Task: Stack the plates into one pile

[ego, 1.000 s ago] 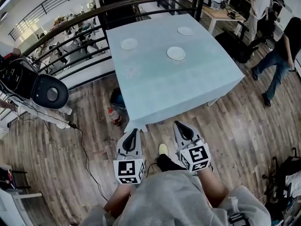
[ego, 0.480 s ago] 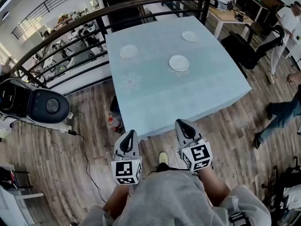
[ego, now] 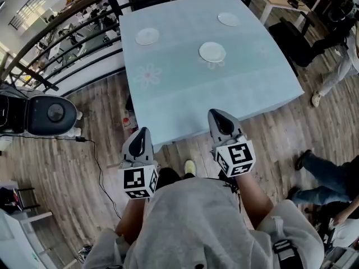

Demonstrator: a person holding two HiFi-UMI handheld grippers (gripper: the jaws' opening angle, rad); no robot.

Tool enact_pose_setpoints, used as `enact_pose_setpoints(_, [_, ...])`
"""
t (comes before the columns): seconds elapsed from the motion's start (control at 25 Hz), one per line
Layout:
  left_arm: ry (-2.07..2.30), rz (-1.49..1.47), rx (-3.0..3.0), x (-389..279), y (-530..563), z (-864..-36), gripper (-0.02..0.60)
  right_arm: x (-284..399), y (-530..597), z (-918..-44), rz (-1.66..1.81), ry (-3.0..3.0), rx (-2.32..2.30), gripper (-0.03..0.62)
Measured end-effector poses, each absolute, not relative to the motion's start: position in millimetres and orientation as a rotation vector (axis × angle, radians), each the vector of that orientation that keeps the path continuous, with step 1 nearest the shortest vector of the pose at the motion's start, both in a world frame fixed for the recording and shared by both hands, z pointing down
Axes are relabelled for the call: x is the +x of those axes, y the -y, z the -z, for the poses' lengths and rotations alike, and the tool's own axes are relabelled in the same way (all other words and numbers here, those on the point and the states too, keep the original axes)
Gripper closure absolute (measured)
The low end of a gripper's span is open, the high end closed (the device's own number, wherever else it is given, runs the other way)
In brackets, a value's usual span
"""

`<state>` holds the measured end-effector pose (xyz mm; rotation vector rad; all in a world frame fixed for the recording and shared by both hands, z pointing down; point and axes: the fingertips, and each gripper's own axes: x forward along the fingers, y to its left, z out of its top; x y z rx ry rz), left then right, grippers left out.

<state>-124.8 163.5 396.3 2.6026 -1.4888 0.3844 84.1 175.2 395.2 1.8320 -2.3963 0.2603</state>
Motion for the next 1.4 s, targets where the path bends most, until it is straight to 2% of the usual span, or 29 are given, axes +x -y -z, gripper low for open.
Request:
enact_pose_setpoints(0.56, [1.489,-0.415,2.612,-117,-147,-406,0.566,107,-160,-414,-0.275,2.344,1.853,0.567])
enact_pose_setpoints(1.4, [1.312,-0.363,2.680,-135,-60,-386,0.565,87,-100,-387,-0.225,2.167,1.896,0.568])
